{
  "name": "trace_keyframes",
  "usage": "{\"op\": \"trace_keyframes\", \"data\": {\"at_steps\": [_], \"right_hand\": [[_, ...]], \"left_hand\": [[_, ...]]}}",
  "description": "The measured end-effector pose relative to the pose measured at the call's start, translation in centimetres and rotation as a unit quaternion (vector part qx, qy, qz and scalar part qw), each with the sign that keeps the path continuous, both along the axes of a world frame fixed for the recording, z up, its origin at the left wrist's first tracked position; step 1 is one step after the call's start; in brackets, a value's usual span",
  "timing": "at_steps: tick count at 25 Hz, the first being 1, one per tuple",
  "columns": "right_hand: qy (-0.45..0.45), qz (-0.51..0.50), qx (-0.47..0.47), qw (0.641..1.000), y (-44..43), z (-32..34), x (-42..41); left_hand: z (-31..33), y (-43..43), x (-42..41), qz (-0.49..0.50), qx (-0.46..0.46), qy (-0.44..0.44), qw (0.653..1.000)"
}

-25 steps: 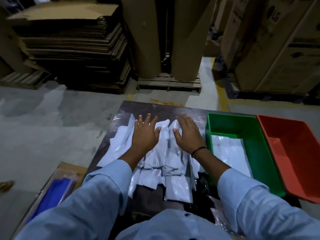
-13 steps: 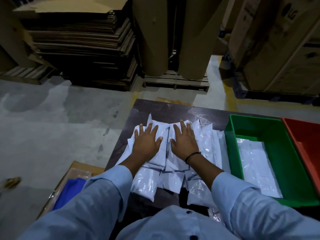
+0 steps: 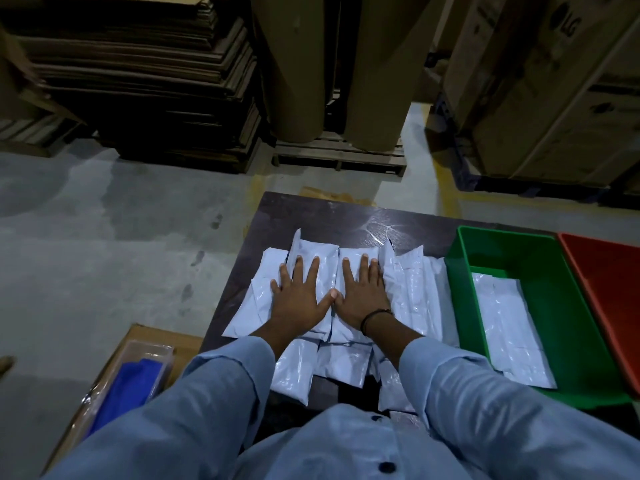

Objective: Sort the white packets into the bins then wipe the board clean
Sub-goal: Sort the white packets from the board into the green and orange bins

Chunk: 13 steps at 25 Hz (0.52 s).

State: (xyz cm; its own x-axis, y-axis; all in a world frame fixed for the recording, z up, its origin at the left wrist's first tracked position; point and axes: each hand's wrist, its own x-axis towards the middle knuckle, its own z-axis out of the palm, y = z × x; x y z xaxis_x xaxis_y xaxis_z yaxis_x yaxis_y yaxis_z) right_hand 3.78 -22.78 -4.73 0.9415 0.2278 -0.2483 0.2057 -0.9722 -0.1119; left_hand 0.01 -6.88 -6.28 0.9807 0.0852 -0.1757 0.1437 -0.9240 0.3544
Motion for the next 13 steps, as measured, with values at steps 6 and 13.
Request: {"op": "trace_keyframes", "data": {"at_steps": [6,13], "right_hand": [[0.01,0.018,-0.009,1.0,0.63,-0.48,-0.04],[0.035,0.05,-0.013,0.998,0.54,0.14,-0.24]], "left_hand": [[-0.76,0.21,-0.31,-0.008,0.005,-0.036,0.999],[-0.75,-0.13,0.09,-0.011,0.023,-0.014,1.0]]}}
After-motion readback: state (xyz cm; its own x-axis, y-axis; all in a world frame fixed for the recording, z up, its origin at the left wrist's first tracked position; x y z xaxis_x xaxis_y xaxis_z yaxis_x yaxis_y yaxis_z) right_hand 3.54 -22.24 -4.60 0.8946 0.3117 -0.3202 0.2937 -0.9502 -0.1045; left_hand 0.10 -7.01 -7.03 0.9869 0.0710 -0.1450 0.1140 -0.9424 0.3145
